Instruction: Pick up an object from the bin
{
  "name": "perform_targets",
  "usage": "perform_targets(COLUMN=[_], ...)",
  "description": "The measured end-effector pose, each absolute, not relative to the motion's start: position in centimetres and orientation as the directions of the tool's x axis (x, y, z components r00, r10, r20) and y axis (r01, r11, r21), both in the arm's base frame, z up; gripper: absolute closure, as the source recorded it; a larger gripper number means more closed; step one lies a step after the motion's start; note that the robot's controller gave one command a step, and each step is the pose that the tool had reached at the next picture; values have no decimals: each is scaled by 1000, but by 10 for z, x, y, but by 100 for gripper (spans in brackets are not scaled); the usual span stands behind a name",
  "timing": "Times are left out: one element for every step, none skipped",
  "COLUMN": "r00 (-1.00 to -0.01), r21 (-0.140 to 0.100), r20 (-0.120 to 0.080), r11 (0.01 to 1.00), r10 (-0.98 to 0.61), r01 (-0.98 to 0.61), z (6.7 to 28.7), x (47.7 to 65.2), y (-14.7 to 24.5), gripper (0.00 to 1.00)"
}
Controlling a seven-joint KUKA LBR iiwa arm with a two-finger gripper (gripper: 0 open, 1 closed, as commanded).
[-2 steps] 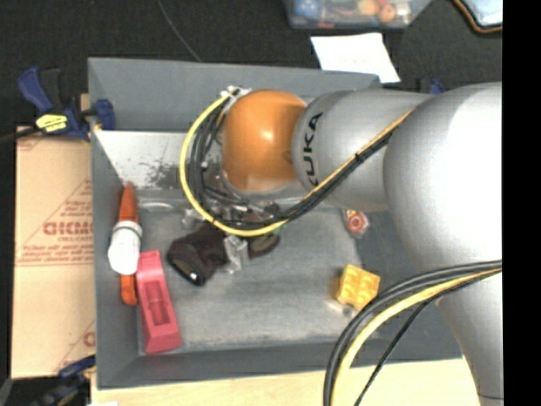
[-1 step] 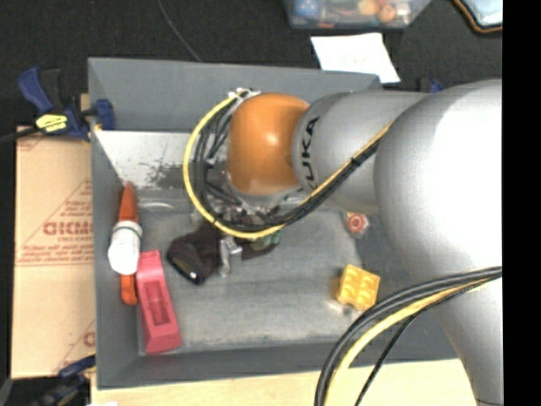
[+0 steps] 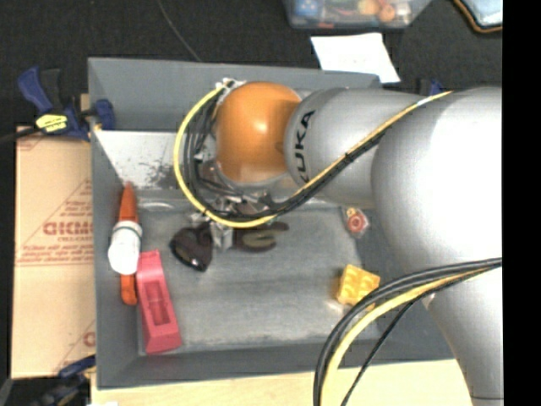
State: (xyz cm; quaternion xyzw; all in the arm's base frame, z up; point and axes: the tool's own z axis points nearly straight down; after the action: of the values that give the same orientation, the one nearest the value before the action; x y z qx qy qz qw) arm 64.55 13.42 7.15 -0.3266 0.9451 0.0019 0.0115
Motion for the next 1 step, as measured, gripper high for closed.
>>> perform_targets(r00=[-787], r21=[-4], r20=[-23], r11=[787], r10=[-617], r01=[-617], z=[71], x=[645], y=[134], gripper=[100])
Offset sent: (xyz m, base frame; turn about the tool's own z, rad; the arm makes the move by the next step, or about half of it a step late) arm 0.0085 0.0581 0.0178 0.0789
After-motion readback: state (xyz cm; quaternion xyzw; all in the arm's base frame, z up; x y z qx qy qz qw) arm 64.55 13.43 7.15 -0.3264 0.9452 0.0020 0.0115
